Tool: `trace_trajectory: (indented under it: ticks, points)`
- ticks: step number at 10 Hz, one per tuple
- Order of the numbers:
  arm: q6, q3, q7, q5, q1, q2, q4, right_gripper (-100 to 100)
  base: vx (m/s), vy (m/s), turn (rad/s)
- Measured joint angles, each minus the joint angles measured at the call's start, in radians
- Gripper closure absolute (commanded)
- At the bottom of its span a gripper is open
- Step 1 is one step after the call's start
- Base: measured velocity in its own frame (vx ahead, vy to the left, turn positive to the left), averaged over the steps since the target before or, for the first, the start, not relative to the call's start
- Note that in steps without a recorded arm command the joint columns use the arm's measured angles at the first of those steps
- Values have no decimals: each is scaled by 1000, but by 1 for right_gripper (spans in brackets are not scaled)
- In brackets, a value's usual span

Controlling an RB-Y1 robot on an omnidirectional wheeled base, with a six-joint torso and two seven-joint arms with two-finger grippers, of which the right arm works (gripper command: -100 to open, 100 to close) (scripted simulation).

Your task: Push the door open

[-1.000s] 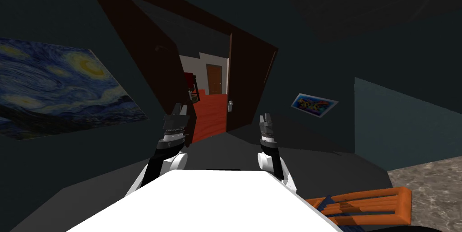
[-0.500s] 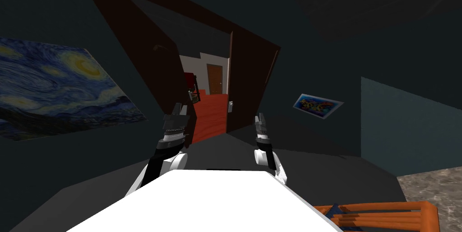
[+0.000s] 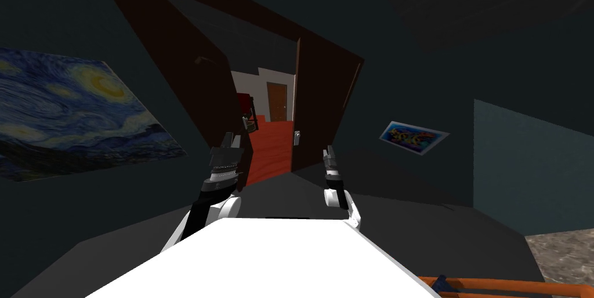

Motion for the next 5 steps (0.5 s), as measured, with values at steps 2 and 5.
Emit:
trace_trajectory:
  ticks: [2, 5]
  points:
    - [2, 4, -15, 10, -40, 0, 62, -100, 51, -8, 21]
    - [14, 12, -39, 24, -82, -3, 128, -100, 46, -11, 26]
